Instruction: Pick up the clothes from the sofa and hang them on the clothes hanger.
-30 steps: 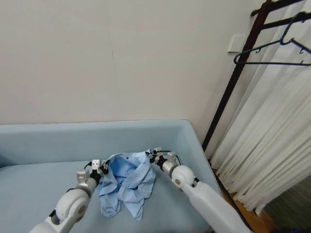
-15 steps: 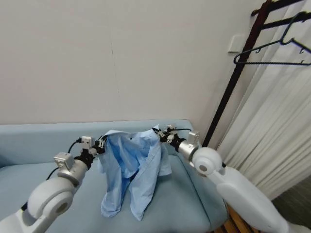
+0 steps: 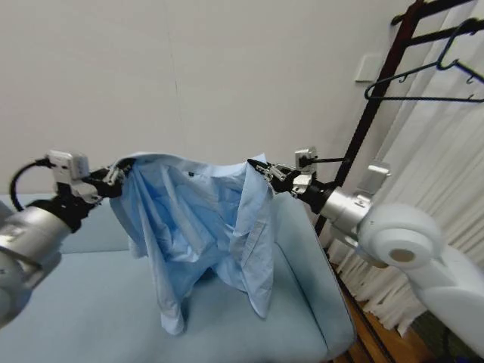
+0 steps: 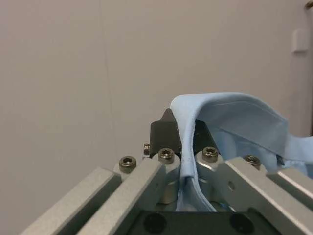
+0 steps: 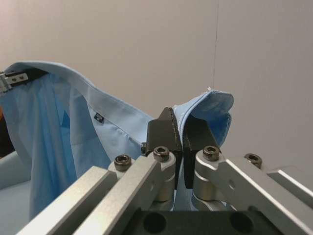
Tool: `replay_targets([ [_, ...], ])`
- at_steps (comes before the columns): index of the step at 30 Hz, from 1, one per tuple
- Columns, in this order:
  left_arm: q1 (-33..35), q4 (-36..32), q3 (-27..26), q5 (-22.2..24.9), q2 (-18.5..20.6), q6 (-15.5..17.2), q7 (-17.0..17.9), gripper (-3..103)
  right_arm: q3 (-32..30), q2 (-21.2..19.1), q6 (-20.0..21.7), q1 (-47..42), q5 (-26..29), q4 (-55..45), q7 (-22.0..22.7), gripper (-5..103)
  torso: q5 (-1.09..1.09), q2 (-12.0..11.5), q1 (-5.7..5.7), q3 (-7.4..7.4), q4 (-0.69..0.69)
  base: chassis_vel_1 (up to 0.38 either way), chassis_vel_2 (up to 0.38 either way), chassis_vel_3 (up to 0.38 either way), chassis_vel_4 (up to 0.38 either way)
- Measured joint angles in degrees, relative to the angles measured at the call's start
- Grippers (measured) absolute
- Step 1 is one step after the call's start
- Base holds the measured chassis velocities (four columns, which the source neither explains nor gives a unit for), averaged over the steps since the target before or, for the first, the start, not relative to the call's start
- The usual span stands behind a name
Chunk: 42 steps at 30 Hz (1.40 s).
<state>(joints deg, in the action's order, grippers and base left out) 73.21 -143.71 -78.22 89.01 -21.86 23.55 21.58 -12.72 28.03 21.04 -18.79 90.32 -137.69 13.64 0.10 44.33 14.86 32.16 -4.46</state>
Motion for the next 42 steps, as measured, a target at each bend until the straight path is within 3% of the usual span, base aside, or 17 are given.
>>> replay_targets([
  [1,0.0,0.0,0.0,0.0,0.0,0.0,0.0,0,0.0,0.0,0.0,0.0,0.0,0.0,0.0,0,0.00,0.0,0.00,0.00,0.00,0.000,0.000,0.000,0.000],
  [6,-0.5,0.1,-8.7,8.3,2.6,-4.7,-6.7,0,-15.0,-10.6,-0.5,-1.7,14.7,-4.1,1.2,0,-0.02,0.0,0.00,-0.01,-0.04,0.000,0.000,0.000,0.000],
  [7,-0.5,0.1,-8.7,8.3,2.6,-4.7,-6.7,0,-15.0,-10.6,-0.5,-1.7,14.7,-4.1,1.2,0,-0.02,0.0,0.00,-0.01,-0.04,0.000,0.000,0.000,0.000],
  [9,0.2,0.1,-12.2,10.4,2.7,-5.9,-9.9,0,-20.4,-14.4,-0.7,-2.3,19.5,-4.5,1.1,0,0.00,0.0,0.00,-0.01,-0.03,0.000,0.000,0.000,0.000],
  [12,0.4,0.2,-14.1,11.2,2.1,-7.4,-12.2,0,-23.5,-16.9,-0.8,-1.8,23.5,-4.3,0.5,0,0.01,0.0,0.00,-0.01,0.01,0.000,0.000,0.000,0.000],
  [15,1.2,0.3,-16.7,11.9,0.7,-10.4,-16.4,0,-30.2,-21.1,-0.8,-3.4,31.4,-4.2,-0.4,0,-0.03,0.0,0.00,0.00,0.03,0.000,0.000,0.000,0.000],
  [16,1.5,0.3,-17.6,12.5,0.2,-10.9,-17.0,0,-34.1,-22.7,-0.7,-5.2,34.1,-4.1,-1.1,0,-0.01,0.0,0.00,0.00,0.01,0.000,0.000,0.000,0.000],
  [21,2.4,0.3,-20.7,14.5,-2.3,-12.8,-18.9,0,-41.2,-28.1,-0.7,-7.4,40.5,-2.7,-2.7,0,-0.02,0.0,-0.01,-0.01,-0.01,0.000,0.000,0.000,0.000],
  [29,2.8,0.4,-23.1,14.7,-2.8,-11.6,-19.3,0,-42.0,-30.3,-0.6,-8.0,40.8,-1.4,-4.0,0,-0.01,0.0,-0.01,0.00,0.00,0.000,0.000,0.000,0.000],
  [34,3.9,0.4,-25.0,16.9,-3.6,-11.7,-21.8,0,-41.6,-30.7,-0.6,-8.7,40.2,-1.4,-4.4,0,-0.02,0.0,0.00,0.00,0.01,0.000,0.000,0.000,0.000],
  [38,3.9,0.4,-23.9,17.7,-4.3,-10.1,-21.8,0,-41.3,-30.5,-0.6,-9.6,40.2,-2.3,-4.4,0,0.00,0.0,-0.01,0.00,0.00,0.000,0.000,0.000,0.000],
  [40,3.6,0.4,-19.9,17.8,-6.0,-7.6,-18.1,0,-39.7,-29.9,-0.6,-10.1,39.4,-3.3,-4.2,0,0.00,0.0,-0.01,0.00,0.00,0.000,0.000,0.000,0.000],
  [42,3.1,0.5,-12.7,16.1,-10.1,-2.6,-10.6,0,-35.8,-28.2,-0.6,-10.3,36.1,-4.9,-3.6,0,-0.01,0.0,0.00,0.00,-0.02,0.000,0.000,0.000,0.000],
])
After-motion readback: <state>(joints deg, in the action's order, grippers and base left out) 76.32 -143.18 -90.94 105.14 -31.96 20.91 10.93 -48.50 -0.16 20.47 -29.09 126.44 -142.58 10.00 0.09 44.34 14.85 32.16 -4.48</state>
